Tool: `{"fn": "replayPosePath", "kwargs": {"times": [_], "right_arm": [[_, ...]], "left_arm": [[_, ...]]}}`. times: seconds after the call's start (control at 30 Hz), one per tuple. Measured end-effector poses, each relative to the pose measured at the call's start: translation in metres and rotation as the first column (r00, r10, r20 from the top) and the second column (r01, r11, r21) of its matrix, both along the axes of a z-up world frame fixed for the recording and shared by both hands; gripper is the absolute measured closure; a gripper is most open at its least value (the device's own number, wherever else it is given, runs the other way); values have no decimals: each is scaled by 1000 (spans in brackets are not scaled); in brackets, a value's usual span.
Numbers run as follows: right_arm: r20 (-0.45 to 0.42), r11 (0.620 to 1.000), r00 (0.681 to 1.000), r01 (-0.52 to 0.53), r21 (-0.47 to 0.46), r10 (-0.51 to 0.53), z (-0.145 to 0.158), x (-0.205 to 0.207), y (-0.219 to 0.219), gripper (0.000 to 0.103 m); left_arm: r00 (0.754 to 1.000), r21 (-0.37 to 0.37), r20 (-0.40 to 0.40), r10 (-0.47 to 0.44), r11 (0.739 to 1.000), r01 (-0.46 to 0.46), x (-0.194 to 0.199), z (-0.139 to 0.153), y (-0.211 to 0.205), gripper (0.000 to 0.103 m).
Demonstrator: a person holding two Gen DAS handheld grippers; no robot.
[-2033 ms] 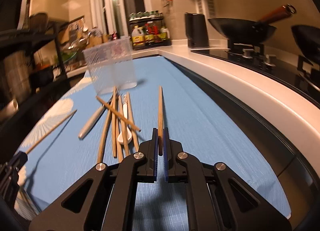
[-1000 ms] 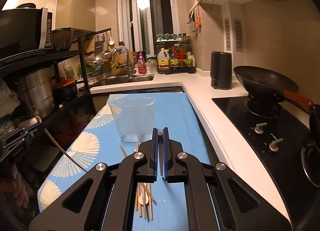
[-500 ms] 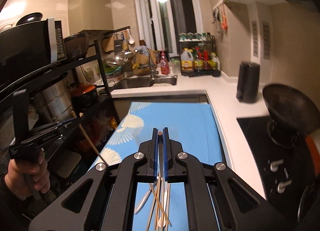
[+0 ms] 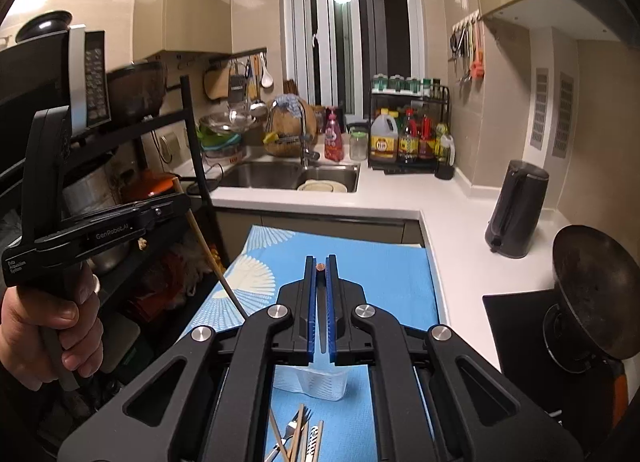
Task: Organize utensils
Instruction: 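Lower the chopstick into the clear container and open the left tool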
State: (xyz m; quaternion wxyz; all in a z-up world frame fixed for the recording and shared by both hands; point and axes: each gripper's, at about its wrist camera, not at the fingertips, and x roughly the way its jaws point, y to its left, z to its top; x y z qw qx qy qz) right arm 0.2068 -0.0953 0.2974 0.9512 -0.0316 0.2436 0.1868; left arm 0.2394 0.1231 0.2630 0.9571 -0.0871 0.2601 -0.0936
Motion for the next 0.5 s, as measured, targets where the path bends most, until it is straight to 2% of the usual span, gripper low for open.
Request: {"fn": "replayPosePath", "kwargs": {"times": [0.23,0.43,0.47,0.5], "right_arm": [[-109,1000,994,-3,4,3,-53,39,4,98],[-169,1000,986,6,3,-5,-83,52,6,97],[-175,1000,984,18,-1,-17,-86,53,5,96],[-178,1000,984,30,-6,-31,-87,54,4,88]], "left_arm": [[991,1,-131,-30,1000,30,29,-59,-8,96],[980,28,-188,-60,997,66,40,-86,-19,96],[979,32,-194,-63,997,71,42,-87,-19,95],[979,40,-194,-60,997,69,41,-86,-19,80]]}}
